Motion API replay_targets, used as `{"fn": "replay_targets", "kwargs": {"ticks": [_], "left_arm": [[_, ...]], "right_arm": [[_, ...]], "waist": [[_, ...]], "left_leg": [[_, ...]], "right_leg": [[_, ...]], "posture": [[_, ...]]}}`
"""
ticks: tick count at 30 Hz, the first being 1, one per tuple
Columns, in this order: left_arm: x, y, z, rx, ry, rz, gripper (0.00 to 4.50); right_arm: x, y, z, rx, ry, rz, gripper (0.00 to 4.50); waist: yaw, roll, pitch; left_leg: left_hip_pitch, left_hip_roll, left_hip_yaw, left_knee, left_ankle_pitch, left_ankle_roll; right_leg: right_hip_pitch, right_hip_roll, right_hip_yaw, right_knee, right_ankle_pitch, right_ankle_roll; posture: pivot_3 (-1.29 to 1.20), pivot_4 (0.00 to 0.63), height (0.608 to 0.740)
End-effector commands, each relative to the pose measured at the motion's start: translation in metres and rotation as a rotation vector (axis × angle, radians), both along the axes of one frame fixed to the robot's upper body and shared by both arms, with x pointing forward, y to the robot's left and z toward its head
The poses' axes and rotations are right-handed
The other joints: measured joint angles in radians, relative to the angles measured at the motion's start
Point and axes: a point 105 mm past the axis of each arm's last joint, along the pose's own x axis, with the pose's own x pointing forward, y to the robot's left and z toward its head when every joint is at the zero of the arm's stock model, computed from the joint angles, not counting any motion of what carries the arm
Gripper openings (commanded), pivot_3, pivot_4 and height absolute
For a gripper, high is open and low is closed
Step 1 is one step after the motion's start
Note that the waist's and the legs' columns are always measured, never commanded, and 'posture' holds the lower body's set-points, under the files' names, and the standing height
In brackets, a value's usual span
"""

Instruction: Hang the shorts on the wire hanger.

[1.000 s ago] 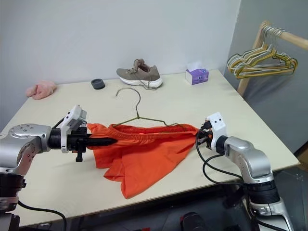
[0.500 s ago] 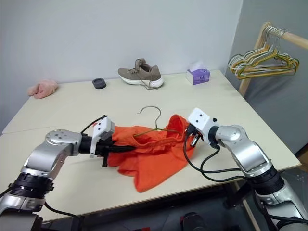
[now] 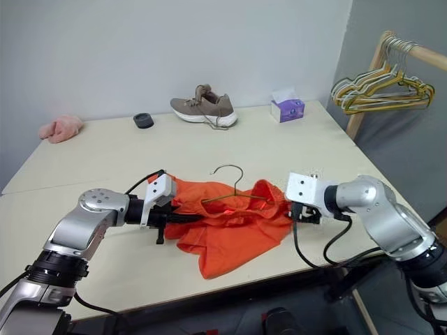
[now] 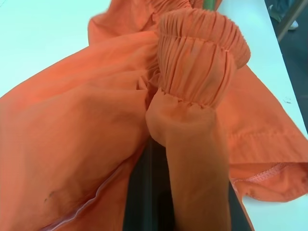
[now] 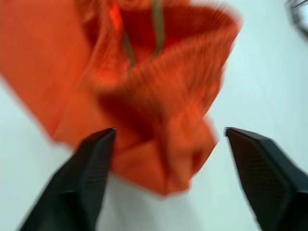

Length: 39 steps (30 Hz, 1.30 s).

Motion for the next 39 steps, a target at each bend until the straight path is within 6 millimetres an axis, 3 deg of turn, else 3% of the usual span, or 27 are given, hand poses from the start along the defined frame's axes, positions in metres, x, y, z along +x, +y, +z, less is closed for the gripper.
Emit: {"fn": "replay_targets", "kwargs": {"ticks": [1, 6, 14, 17, 26, 28, 29, 34, 37, 39], "left_arm": [[0.001, -0.004, 0.012, -0.027, -0.053, -0.022, 0.00], [-0.003, -0.009, 0.012, -0.022, -0.047, -0.058, 0.00], [-0.001, -0.013, 0.015, -0.024, -0.062, -0.083, 0.00], [-0.001, -0.015, 0.016, -0.032, -0.061, -0.094, 0.00], [-0.002, -0.018, 0.021, -0.083, -0.083, -0.097, 0.00], [0.001, -0.019, 0.024, -0.108, -0.079, -0.073, 0.56], [0.001, -0.019, 0.025, -0.117, -0.075, -0.070, 0.76], [0.004, -0.014, 0.031, -0.136, -0.114, -0.051, 2.36], [0.010, 0.004, 0.039, -0.130, -0.187, 0.022, 3.26], [0.016, 0.019, 0.045, -0.131, -0.234, 0.097, 3.26]], "right_arm": [[0.002, -0.001, 0.008, -0.043, -0.069, 0.034, 4.45], [0.013, 0.013, 0.002, -0.017, -0.093, 0.040, 4.45], [0.021, 0.037, -0.016, 0.008, 0.047, 0.120, 4.45], [0.021, 0.042, -0.018, 0.017, 0.087, 0.150, 3.85], [0.018, 0.046, -0.013, 0.070, 0.178, 0.200, 0.78], [0.019, 0.045, -0.012, 0.078, 0.179, 0.194, 0.09], [0.019, 0.044, -0.011, 0.085, 0.184, 0.188, 0.00], [0.018, 0.036, -0.011, 0.088, 0.189, 0.165, 0.00], [0.018, 0.024, -0.013, 0.088, 0.194, 0.121, 0.00], [0.019, 0.017, -0.014, 0.108, 0.205, 0.074, 0.00]], "waist": [[-0.007, 0.000, 0.000], [-0.023, 0.000, 0.000], [-0.029, 0.000, 0.000], [-0.031, 0.000, 0.000], [-0.030, 0.000, 0.000], [-0.030, -0.001, 0.000], [-0.030, 0.000, 0.000], [-0.031, 0.000, 0.000], [-0.034, -0.001, 0.000], [-0.037, -0.001, 0.000]], "left_leg": [[0.000, 0.000, 0.000, 0.000, 0.000, 0.000], [0.000, 0.000, 0.000, 0.001, 0.000, 0.000], [0.001, 0.000, 0.000, 0.002, 0.000, 0.000], [0.001, 0.000, -0.001, 0.002, 0.000, 0.000], [0.001, 0.000, -0.001, 0.002, 0.000, 0.000], [0.001, 0.000, -0.001, 0.002, 0.000, 0.000], [0.001, 0.000, -0.002, 0.003, 0.000, 0.000], [0.002, 0.000, -0.001, 0.004, 0.000, 0.000], [0.002, 0.000, -0.001, 0.004, 0.000, 0.000], [0.002, 0.000, -0.001, 0.004, 0.000, 0.000]], "right_leg": [[0.000, 0.000, 0.000, 0.000, 0.000, 0.000], [0.000, 0.000, 0.000, 0.001, 0.000, 0.000], [0.001, 0.000, 0.000, 0.002, 0.000, 0.000], [0.001, 0.000, 0.000, 0.003, 0.000, 0.000], [0.001, 0.000, 0.000, 0.003, 0.000, 0.000], [0.001, 0.000, 0.000, 0.004, 0.000, 0.000], [0.001, 0.000, -0.001, 0.004, 0.000, 0.000], [0.001, 0.000, 0.000, 0.006, 0.000, 0.000], [0.001, 0.000, 0.000, 0.006, 0.000, 0.000], [0.001, 0.000, 0.000, 0.006, 0.000, 0.000]], "posture": [[-0.28, 0.000, 0.740], [-0.28, 0.000, 0.740], [-0.29, 0.000, 0.740], [-0.28, 0.000, 0.740], [-0.28, 0.000, 0.740], [-0.28, 0.000, 0.740], [-0.28, 0.000, 0.740], [-0.29, 0.000, 0.740], [-0.29, 0.000, 0.740], [-0.29, 0.000, 0.740]]}}
